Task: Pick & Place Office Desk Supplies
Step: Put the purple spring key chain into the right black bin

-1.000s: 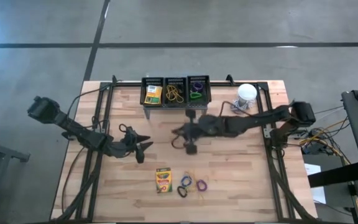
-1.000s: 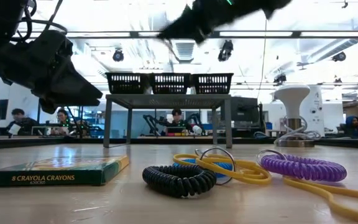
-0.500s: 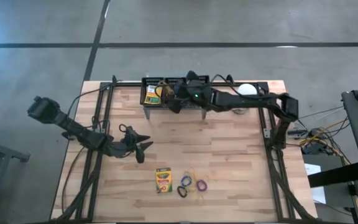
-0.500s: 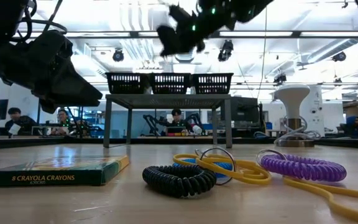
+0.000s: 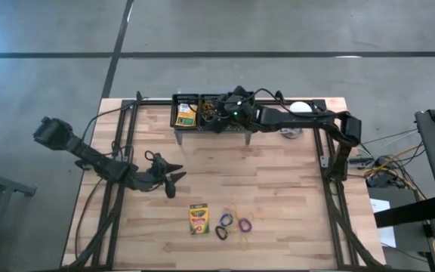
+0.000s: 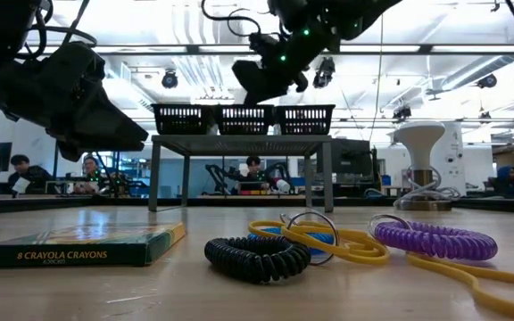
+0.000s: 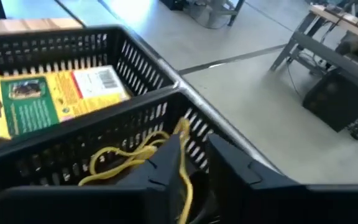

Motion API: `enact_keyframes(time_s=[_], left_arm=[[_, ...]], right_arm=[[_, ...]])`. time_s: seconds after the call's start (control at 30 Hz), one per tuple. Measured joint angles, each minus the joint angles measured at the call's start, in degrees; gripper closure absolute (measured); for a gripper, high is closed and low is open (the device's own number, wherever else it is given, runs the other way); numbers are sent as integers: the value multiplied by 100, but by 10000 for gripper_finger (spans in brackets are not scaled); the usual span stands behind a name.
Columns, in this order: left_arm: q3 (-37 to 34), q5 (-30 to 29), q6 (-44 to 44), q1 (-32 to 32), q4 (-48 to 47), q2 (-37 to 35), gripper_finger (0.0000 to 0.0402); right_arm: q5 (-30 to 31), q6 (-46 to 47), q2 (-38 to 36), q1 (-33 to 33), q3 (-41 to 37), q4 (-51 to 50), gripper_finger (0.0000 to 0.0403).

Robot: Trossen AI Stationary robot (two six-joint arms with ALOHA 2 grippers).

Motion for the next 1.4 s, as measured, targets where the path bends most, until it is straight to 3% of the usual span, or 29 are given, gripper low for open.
enact_keyframes(time_s=[0.17, 0.3, 0.57, 0.67, 0.8, 0.9, 0.97, 1.17, 1.4], left_arm=[[0, -1, -2, 2, 0, 0, 238], [-2, -2, -2, 1, 0, 0, 238], [13, -188, 155, 2, 0, 0, 238], [51, -258, 198, 2, -5, 0, 238], [163, -258, 280, 0, -4, 0, 238], [255, -256, 285, 0, -5, 0, 238], [278, -258, 296, 0, -4, 0, 238], [275, -258, 257, 0, -12, 4, 238], [278, -452, 280, 0, -7, 4, 238]], right_arm=[[2, -480, -515, 142, -11, -164, 267], [-7, -776, -1195, 686, -270, -648, 241], [-55, -445, -2179, 1750, -2004, -1186, 232], [-599, -48, -2343, 1972, -2637, -1176, 232], [-1862, 873, -2331, 2208, -3203, -716, 236], [-3098, 952, -2257, 2395, -3489, -274, 241], [-3539, 958, -2203, 2590, -3634, -86, 242], [-4027, 1418, -1859, 3203, -3740, 22, 221], [-3907, 1975, -885, 3755, -3625, 508, 173]])
